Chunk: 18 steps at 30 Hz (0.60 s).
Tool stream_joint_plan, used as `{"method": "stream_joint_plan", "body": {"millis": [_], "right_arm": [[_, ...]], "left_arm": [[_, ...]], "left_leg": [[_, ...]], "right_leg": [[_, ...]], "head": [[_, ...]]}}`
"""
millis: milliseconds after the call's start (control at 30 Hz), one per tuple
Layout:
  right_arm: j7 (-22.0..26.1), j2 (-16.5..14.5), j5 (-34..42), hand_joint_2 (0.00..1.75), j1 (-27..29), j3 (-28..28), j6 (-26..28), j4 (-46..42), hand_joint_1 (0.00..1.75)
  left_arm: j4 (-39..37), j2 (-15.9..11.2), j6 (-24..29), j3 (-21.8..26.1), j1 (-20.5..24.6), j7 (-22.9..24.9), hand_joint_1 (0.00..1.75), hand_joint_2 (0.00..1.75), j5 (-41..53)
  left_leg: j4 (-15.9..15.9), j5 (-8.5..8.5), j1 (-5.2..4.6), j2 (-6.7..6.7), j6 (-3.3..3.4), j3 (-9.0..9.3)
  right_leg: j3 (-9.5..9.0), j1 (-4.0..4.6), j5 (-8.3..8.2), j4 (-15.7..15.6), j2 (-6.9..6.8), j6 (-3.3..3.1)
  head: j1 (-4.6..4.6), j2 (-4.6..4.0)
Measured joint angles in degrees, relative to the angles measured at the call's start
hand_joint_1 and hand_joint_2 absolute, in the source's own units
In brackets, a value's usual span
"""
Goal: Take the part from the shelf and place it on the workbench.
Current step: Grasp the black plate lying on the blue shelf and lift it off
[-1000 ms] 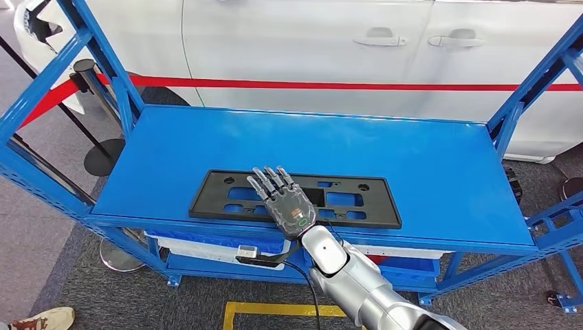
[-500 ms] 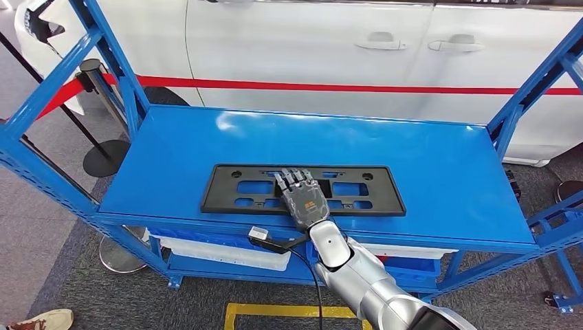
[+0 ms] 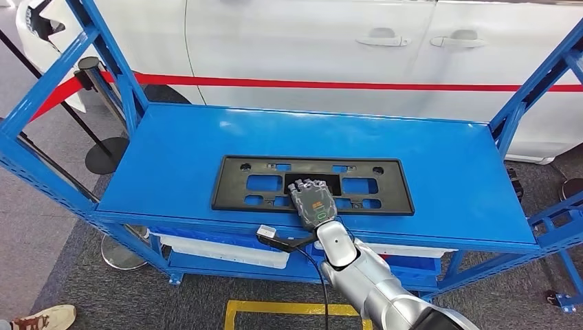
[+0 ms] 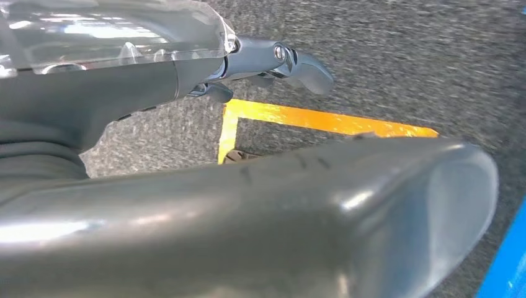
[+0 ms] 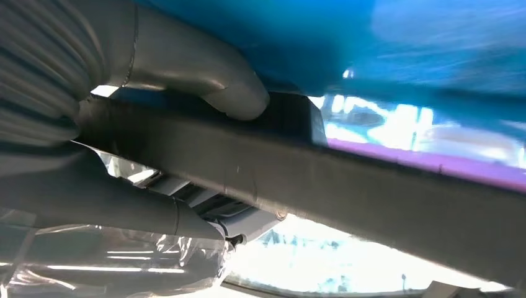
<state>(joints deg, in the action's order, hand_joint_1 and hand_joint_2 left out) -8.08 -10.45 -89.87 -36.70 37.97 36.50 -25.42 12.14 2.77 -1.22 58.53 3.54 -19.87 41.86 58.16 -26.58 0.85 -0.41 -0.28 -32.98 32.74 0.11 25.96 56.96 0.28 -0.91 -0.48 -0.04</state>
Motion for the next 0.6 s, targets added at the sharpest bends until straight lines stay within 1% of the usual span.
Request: {"method": "stream_joint_plan", "body": {"millis": [33,67,100,133,167,200,233,267,300,333,367,400,433,500,533,567,600], "right_arm": [[0.4,0.0,0.2,1.75,0.0,-0.2,0.0,0.0,0.76],[1.0,0.0,0.6,1.75,0.1,-0.4,0.1,0.0,0.40],[1.9,0.0,1.3,1.75,0.2,-0.8,0.3,0.0,0.03],[3.1,0.0,2.2,1.75,0.3,-1.1,0.4,0.0,0.00],[4.6,0.0,3.2,1.75,0.5,-1.6,0.5,-0.2,0.00],[6.3,0.0,4.3,1.75,0.7,-2.1,0.6,-0.5,0.00],[7.7,0.0,5.2,1.75,0.8,-2.6,0.7,-0.9,0.00],[8.7,0.0,5.9,1.75,0.8,-3.1,0.8,-1.3,0.00],[9.3,0.0,6.2,1.75,0.8,-3.6,0.8,-1.7,0.00],[9.5,0.0,6.4,1.75,0.8,-4.0,0.8,-2.1,0.00],[9.6,0.0,6.5,1.75,0.8,-4.4,0.8,-2.4,0.00],[9.7,0.0,6.6,1.75,0.8,-4.7,0.9,-2.7,0.00],[10.1,0.0,6.9,1.75,0.8,-5.0,1.0,-3.1,0.00],[12.1,0.0,9.0,1.75,1.2,-5.7,1.1,-4.4,0.00],[14.2,0.1,11.4,1.75,1.6,-6.3,0.9,-5.5,0.00],[17.1,0.2,14.8,1.75,2.3,-6.8,0.5,-7.2,0.00],[20.8,0.4,19.5,1.75,3.3,-7.5,-0.5,-9.6,0.00]], "left_arm": [[0.0,-0.1,0.0,0.0,0.0,-0.8,0.00,0.44,0.1],[0.0,-0.1,-0.1,0.0,0.0,-1.6,0.00,0.87,0.2],[0.0,-0.2,-0.1,0.0,0.0,-2.3,0.00,1.31,0.2],[0.0,-0.2,-0.2,0.0,-0.1,-3.0,0.00,1.75,0.2],[0.0,-0.2,-0.3,0.0,-0.2,-3.5,0.00,1.75,0.2],[0.0,-0.2,-0.3,0.0,-0.3,-3.9,0.00,1.75,0.2],[0.0,-0.3,-0.4,0.0,-0.3,-4.2,0.00,1.75,0.2],[0.0,-0.3,-0.5,0.0,-0.3,-4.3,0.00,1.75,0.2],[0.0,-0.4,-0.5,0.0,-0.3,-4.4,0.00,1.75,0.2],[0.0,-0.4,-0.5,0.0,-0.2,-4.5,0.00,1.75,0.2],[0.0,-0.4,-0.5,0.0,-0.2,-4.5,0.00,1.75,0.2],[0.0,-0.4,-0.5,0.0,-0.2,-4.6,0.00,1.75,0.2],[0.0,-0.4,-0.5,0.1,-0.2,-4.6,0.00,1.75,0.2],[0.0,-0.4,-0.5,0.1,-0.2,-4.7,0.00,1.75,0.2],[0.0,-0.4,-0.6,0.3,-0.2,-4.9,0.00,1.75,0.1],[0.0,-0.3,-0.8,0.4,-0.2,-5.2,0.00,1.75,-0.1],[0.0,-0.3,-1.1,0.7,-0.1,-5.8,0.00,1.75,-0.3]], "left_leg": [[1.1,-0.90,-0.06,0.02,-0.23,-0.38],[3.5,-2.42,-0.08,0.05,-0.39,-1.42],[7.1,-4.24,-0.04,0.08,-0.52,-2.97],[11.1,-5.95,0.03,0.07,-0.66,-4.82],[14.2,-6.89,0.10,0.08,-0.83,-6.33],[15.5,-6.75,0.17,0.09,-0.98,-7.01],[14.5,-5.53,0.27,0.10,-1.10,-6.61],[11.5,-3.49,0.41,0.13,-1.20,-5.21],[7.6,-1.74,0.56,0.19,-1.26,-3.36],[4.1,-0.53,0.58,0.17,-1.14,-1.72],[1.9,0.02,0.59,0.15,-0.92,-0.66],[1.0,-0.11,0.51,0.10,-0.62,-0.26],[0.9,-0.14,0.37,0.03,-0.22,-0.27],[0.8,0.07,0.45,0.09,0.51,-0.32],[0.7,0.20,0.54,0.13,0.86,-0.33],[0.5,0.31,0.66,0.17,1.13,-0.37],[0.5,0.34,0.66,0.18,1.28,-0.42]], "right_leg": [[-0.34,-0.22,-0.24,-0.6,-0.11,-0.26],[-0.61,-0.41,-0.44,-1.0,-0.24,-0.46],[-0.68,-0.32,-0.48,-1.1,-0.35,-0.59],[-0.65,-0.28,-0.48,-1.1,-0.39,-0.70],[-0.63,-0.24,-0.43,-1.0,-0.39,-0.71],[-0.63,-0.25,-0.34,-0.8,-0.35,-0.70],[-0.64,-0.30,-0.19,-0.6,-0.28,-0.63],[-0.65,-0.37,0.05,-0.3,-0.19,-0.47],[-0.62,-0.43,0.37,0.1,-0.10,-0.23],[-0.47,-0.35,0.70,0.7,0.01,0.07],[-0.30,-0.25,0.95,1.2,0.09,0.35],[-0.13,-0.12,1.08,1.4,0.15,0.59],[-0.01,-0.04,1.08,1.5,0.20,0.79],[0.15,-0.13,1.42,1.8,0.20,1.26],[0.59,-0.23,2.26,2.8,0.16,1.57],[1.54,-0.33,3.69,5.0,0.11,1.88],[3.03,-0.45,5.55,8.2,0.05,2.16]], "head": [[-0.04,0.00],[-0.08,0.00],[-0.11,0.00],[-0.15,0.00],[-0.15,0.00],[-0.15,0.00],[-0.15,0.00],[-0.15,0.00],[-0.15,0.00],[-0.16,0.00],[-0.13,0.00],[-0.11,0.00],[-0.10,0.00],[-0.08,0.00],[-0.02,0.00],[0.04,0.00],[0.10,0.00]]}}
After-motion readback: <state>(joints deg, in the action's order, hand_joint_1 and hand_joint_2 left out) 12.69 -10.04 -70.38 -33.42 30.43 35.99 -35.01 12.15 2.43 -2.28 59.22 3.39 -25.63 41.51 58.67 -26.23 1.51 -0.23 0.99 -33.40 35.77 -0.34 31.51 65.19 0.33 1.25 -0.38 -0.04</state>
